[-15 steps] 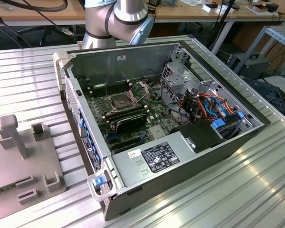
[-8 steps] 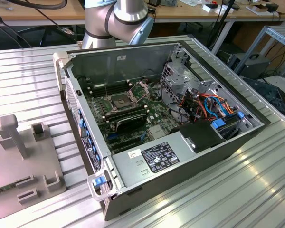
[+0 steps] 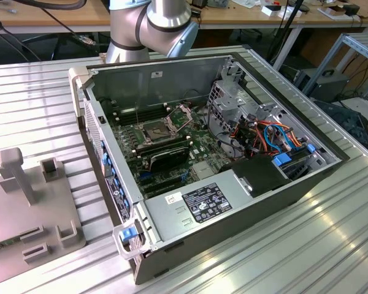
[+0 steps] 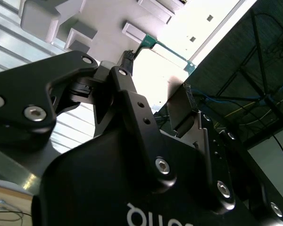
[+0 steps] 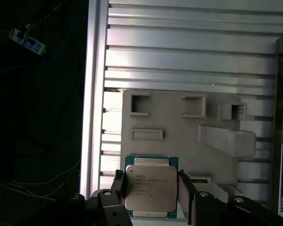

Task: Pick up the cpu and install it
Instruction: 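Pick up the cpu and move it towards the insertion slot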

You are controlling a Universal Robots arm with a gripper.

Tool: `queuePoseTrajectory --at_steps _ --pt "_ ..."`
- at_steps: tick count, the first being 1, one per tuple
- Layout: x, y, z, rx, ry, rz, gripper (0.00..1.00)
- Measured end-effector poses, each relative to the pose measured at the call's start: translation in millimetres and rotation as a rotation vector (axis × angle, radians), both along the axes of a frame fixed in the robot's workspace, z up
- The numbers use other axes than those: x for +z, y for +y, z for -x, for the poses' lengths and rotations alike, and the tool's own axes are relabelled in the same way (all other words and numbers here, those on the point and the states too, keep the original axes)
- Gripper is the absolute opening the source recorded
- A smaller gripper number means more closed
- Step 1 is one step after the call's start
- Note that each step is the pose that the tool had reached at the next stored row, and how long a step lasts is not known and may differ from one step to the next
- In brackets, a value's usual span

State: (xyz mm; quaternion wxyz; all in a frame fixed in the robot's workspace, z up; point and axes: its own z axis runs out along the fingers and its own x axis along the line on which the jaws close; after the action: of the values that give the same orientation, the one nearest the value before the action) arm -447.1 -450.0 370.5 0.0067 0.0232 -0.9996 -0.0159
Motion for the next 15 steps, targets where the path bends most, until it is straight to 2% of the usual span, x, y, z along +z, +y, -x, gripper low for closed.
queuePoseTrajectory --at_steps 4,11,15 --pt "1.0 0.0 0.0 0.000 0.0003 0.0002 0.54" --pt "6.8 0.0 0.0 0.000 0.0000 0.0000 0.54" --pt "7.5 0.0 0.0 0.000 -0.0001 0.0000 0.54"
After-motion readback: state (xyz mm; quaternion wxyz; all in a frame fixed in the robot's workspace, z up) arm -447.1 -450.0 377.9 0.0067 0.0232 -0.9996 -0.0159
